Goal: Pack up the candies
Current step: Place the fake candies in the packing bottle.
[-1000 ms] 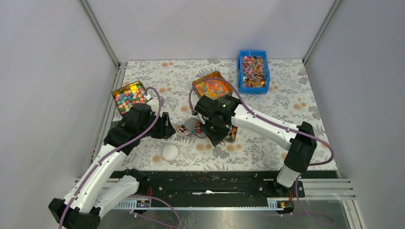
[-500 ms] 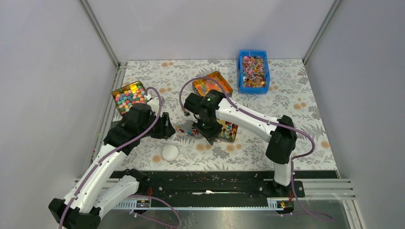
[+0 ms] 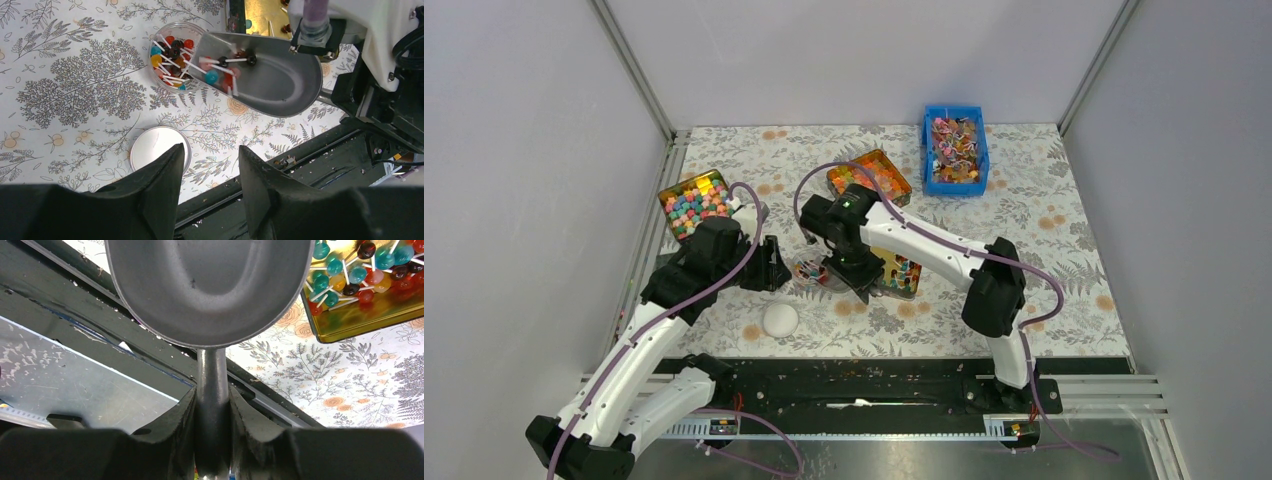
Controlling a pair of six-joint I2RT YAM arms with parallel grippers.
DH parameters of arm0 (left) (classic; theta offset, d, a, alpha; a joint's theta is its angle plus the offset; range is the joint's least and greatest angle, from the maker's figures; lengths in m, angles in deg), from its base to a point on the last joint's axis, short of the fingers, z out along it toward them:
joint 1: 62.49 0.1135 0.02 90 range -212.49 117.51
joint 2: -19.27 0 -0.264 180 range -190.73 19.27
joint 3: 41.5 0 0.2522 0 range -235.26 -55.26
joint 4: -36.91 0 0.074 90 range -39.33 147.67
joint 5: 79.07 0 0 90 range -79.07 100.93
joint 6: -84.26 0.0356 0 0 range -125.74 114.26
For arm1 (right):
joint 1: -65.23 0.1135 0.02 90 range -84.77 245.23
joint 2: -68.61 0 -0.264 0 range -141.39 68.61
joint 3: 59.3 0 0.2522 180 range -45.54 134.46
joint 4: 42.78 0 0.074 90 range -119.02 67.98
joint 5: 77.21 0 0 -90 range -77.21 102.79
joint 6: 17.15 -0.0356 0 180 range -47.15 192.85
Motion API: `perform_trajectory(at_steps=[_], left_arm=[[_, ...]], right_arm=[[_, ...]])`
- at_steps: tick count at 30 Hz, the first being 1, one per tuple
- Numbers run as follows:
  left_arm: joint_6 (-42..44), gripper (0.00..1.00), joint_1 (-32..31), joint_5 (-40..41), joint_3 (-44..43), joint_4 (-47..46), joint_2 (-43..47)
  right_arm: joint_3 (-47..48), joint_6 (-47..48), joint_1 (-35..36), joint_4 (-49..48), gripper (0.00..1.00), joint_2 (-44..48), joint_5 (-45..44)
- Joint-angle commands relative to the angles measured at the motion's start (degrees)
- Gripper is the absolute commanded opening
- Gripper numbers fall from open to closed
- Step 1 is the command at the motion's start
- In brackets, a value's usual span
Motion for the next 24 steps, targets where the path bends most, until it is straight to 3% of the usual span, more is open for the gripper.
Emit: perform_trajectory(at_steps=[1,24], left_arm=[[0.4,0.46,0.4,0.3,0.3,-1.6,0.6],[-2.4,0.46,0.4,-0.6,2.4,-3.0,1.3]], right_arm=[[4.5,-0.8,0.7,4.5,0.0,-1.8,-1.2],[19.0,-2.4,0.8,16.7,0.0,-10.1,-1.0]])
